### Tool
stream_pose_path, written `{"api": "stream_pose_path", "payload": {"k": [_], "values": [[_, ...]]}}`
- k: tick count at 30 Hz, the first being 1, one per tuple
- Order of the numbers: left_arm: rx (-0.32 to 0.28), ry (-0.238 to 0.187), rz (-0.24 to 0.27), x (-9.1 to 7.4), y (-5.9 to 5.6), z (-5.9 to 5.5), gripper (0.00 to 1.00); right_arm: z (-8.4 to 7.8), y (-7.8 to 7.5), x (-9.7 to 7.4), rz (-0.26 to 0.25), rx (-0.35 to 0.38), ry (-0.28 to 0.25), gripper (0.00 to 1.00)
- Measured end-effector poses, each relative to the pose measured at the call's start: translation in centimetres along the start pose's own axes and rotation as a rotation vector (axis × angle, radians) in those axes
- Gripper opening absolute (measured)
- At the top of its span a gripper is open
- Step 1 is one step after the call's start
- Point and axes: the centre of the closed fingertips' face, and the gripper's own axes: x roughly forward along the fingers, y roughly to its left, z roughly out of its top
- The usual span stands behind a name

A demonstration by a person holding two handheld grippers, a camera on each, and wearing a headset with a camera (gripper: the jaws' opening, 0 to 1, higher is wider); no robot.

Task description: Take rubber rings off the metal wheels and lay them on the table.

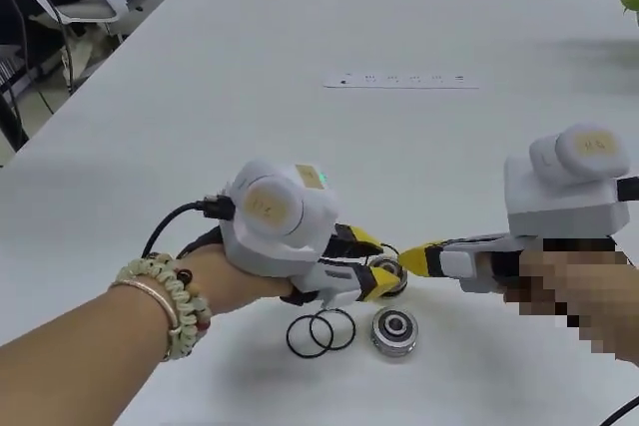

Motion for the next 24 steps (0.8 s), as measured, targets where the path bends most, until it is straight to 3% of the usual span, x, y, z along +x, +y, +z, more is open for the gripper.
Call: {"api": "stream_pose_path", "payload": {"k": [4, 12, 16, 24], "values": [[0.004, -0.034, 0.013, -0.8, 0.4, 1.3, 0.34, 0.0, -0.1, -0.1, -0.005, 0.004, -0.002, 0.0], [0.02, -0.055, -0.007, -2.0, 0.0, 2.7, 0.41, 0.9, -0.2, -0.5, -0.004, 0.023, -0.036, 0.0], [0.088, -0.029, -0.012, -2.5, -0.2, 3.4, 0.47, 1.4, -0.6, -0.7, -0.004, 0.041, -0.059, 0.0], [0.121, -0.072, -0.002, -5.1, -0.7, 6.1, 0.54, 2.5, -0.7, -1.5, 0.004, 0.062, -0.106, 0.0]]}}
